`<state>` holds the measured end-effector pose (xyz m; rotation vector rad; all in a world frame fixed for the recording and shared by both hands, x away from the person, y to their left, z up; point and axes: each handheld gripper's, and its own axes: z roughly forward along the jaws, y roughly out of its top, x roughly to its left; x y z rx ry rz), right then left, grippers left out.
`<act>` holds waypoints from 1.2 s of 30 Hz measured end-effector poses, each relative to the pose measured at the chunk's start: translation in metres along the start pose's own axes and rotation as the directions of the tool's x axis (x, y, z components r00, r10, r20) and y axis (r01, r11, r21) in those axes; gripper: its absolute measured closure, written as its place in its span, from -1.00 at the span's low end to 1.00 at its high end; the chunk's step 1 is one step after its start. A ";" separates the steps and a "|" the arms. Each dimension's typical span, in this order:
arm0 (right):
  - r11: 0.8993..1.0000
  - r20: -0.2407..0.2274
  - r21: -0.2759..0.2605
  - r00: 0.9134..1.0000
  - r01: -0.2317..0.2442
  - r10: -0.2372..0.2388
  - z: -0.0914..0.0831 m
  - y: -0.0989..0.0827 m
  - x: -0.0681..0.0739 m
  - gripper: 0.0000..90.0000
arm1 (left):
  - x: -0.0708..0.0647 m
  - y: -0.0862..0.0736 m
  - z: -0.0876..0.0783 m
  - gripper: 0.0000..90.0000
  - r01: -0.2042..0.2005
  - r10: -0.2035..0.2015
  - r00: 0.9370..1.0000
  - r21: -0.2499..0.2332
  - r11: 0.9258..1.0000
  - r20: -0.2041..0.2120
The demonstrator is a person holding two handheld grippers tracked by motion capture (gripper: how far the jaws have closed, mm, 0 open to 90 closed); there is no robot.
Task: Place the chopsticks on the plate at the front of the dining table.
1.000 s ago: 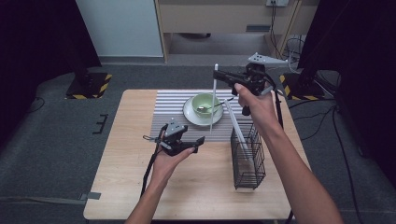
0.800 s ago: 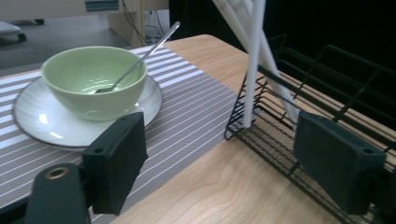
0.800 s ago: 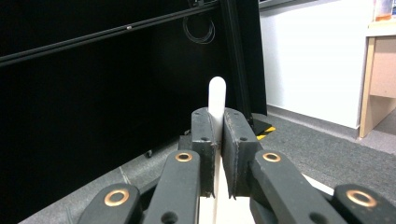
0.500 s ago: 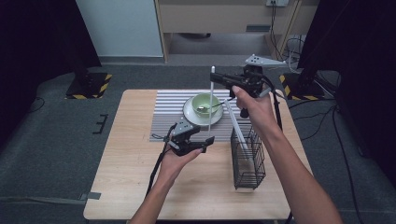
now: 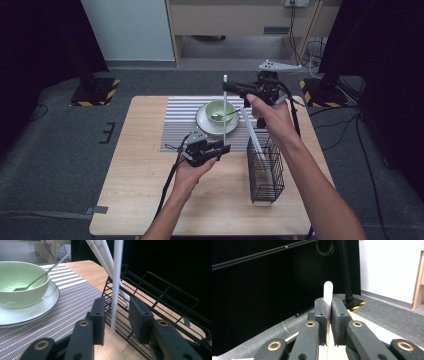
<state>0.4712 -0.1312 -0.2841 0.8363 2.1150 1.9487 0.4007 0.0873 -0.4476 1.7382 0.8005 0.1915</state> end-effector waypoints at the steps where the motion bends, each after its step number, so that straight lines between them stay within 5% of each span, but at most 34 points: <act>1: 1.000 -0.005 0.003 1.000 -0.007 0.007 0.000 0.000 0.000 0.87 | 0.000 0.000 0.000 0.51 0.006 -0.006 1.000 -0.004 1.000 0.006; 7: 0.999 -0.008 0.033 1.000 -0.011 0.012 0.001 -0.001 0.000 0.87 | -0.002 -0.002 0.000 0.73 0.000 0.000 1.000 0.001 1.000 0.010; 23: 0.999 -0.014 0.040 1.000 -0.013 0.014 0.001 -0.002 -0.001 0.87 | -0.004 -0.007 0.001 0.91 -0.021 0.021 1.000 0.028 0.999 0.008; 36: 0.999 0.003 0.041 1.000 0.023 -0.023 0.010 -0.006 0.004 0.79 | 0.003 -0.015 -0.003 0.93 -0.009 0.009 0.998 0.002 1.000 -0.059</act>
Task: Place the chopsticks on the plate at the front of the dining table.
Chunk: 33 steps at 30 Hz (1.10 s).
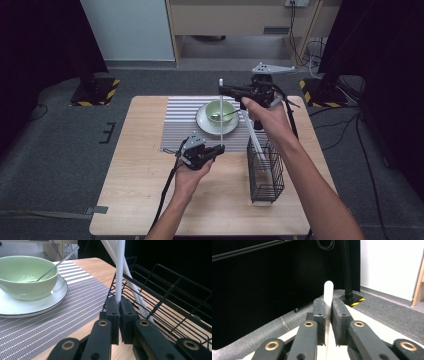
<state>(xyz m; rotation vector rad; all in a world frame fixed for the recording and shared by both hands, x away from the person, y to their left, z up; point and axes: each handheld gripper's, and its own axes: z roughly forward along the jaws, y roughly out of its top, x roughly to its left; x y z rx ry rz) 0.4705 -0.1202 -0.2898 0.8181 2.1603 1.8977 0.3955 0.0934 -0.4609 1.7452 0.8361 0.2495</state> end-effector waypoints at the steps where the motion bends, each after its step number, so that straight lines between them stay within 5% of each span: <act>1: 1.000 0.000 -0.002 1.000 0.003 -0.003 0.001 0.000 0.001 0.75 | 0.001 0.000 0.000 0.93 0.004 -0.004 1.000 -0.002 1.000 -0.007; 8: 0.998 0.067 0.037 0.996 0.057 -0.060 -0.001 -0.002 0.003 0.05 | 0.005 -0.001 -0.003 0.93 0.011 -0.011 1.000 -0.004 1.000 -0.025; 18: 0.997 0.219 0.035 0.973 0.064 -0.071 -0.024 -0.021 -0.020 -0.34 | 0.014 0.003 -0.017 0.93 0.018 -0.019 0.997 -0.015 1.000 -0.077; 27: 0.999 0.358 0.048 0.933 0.011 -0.028 -0.056 -0.042 -0.054 -0.56 | 0.023 0.005 -0.031 0.93 0.024 -0.027 0.989 -0.025 0.999 -0.148; 33: 0.998 0.449 0.063 0.893 -0.030 -0.001 -0.077 -0.065 -0.078 -0.67 | 0.031 0.007 -0.032 0.93 0.031 -0.035 0.983 -0.022 0.999 -0.178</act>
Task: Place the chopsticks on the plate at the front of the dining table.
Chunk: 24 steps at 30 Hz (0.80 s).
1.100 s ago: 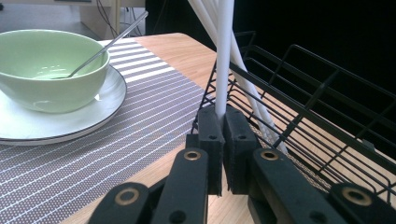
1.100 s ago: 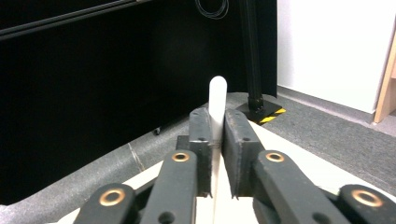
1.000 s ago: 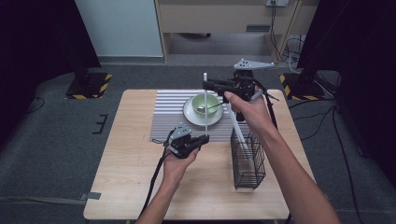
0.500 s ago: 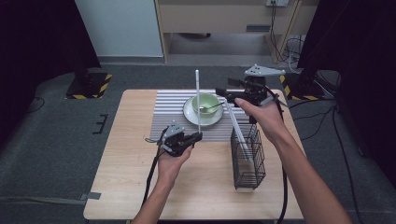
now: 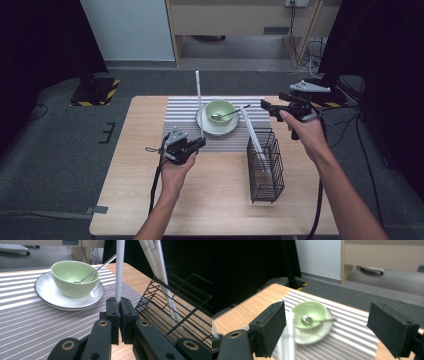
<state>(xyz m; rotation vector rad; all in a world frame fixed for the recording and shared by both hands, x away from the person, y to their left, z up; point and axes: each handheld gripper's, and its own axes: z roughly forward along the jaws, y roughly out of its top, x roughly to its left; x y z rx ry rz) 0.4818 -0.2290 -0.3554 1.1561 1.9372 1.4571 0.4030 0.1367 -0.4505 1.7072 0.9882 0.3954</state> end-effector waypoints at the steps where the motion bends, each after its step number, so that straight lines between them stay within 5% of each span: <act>1: 1.000 0.012 0.004 1.000 -0.004 0.004 -0.001 -0.004 -0.005 -0.68 | 0.000 0.000 0.000 0.93 -0.002 0.002 1.000 0.003 1.000 -0.005; 11: 0.998 0.102 0.027 0.993 -0.057 0.054 -0.017 -0.041 -0.047 -0.66 | 0.000 0.006 0.006 0.93 0.001 -0.001 0.999 0.005 1.000 -0.043; 24: 0.996 0.146 0.058 0.988 -0.062 0.053 -0.026 -0.088 -0.061 -0.67 | -0.008 0.010 0.019 0.93 -0.023 0.024 0.997 0.012 1.000 -0.076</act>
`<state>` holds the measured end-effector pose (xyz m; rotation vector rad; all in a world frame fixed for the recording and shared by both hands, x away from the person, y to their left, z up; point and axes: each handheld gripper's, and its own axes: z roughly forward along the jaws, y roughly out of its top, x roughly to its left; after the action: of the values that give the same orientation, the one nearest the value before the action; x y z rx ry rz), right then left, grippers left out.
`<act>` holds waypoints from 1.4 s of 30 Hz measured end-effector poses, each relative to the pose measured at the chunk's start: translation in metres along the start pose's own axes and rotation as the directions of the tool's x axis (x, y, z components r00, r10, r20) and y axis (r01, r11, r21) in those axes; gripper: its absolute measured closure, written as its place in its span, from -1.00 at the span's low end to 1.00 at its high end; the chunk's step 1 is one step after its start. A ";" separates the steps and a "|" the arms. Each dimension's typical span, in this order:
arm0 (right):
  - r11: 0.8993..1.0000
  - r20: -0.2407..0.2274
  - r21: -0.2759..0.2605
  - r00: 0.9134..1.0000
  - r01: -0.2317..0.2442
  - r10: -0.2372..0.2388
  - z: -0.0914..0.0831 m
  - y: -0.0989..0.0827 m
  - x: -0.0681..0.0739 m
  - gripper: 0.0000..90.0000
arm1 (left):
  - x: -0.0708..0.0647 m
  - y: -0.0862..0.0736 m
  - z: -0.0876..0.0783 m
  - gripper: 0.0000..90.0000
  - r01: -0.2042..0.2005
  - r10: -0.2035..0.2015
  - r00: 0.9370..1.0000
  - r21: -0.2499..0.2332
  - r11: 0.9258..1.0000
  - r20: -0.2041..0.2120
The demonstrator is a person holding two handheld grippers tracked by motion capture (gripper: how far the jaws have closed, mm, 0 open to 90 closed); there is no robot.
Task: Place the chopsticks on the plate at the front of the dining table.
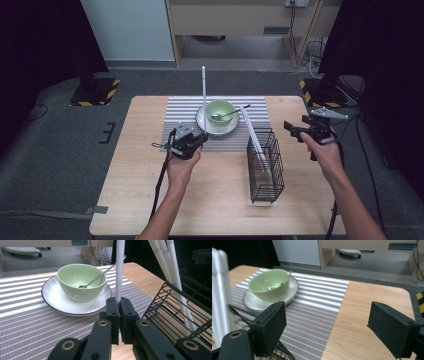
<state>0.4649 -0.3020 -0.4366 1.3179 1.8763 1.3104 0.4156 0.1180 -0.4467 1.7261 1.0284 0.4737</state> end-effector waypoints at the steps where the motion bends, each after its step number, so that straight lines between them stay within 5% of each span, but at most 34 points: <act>1: 1.000 0.005 -0.001 1.000 0.000 0.000 0.001 -0.004 -0.001 -0.67 | -0.001 0.000 0.001 0.93 -0.001 0.001 1.000 0.000 1.000 -0.001; 15: 0.989 0.060 0.142 0.998 -0.045 0.037 0.013 -0.071 -0.004 -0.72 | 0.000 0.003 0.010 0.93 0.024 -0.024 1.000 -0.019 1.000 -0.012; 37: 0.964 0.138 0.267 0.989 0.013 -0.052 0.029 -0.107 0.012 -0.74 | 0.007 0.002 0.022 0.93 0.049 -0.050 0.997 -0.008 0.999 -0.065; 42: 0.963 0.155 0.270 0.987 -0.005 -0.038 0.031 -0.113 0.010 -0.74 | 0.011 0.001 0.024 0.93 0.054 -0.054 0.995 -0.001 0.999 -0.087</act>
<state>0.4379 -0.2881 -0.5497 1.4895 1.9984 0.9328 0.4397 0.1127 -0.4570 1.6867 1.1348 0.5169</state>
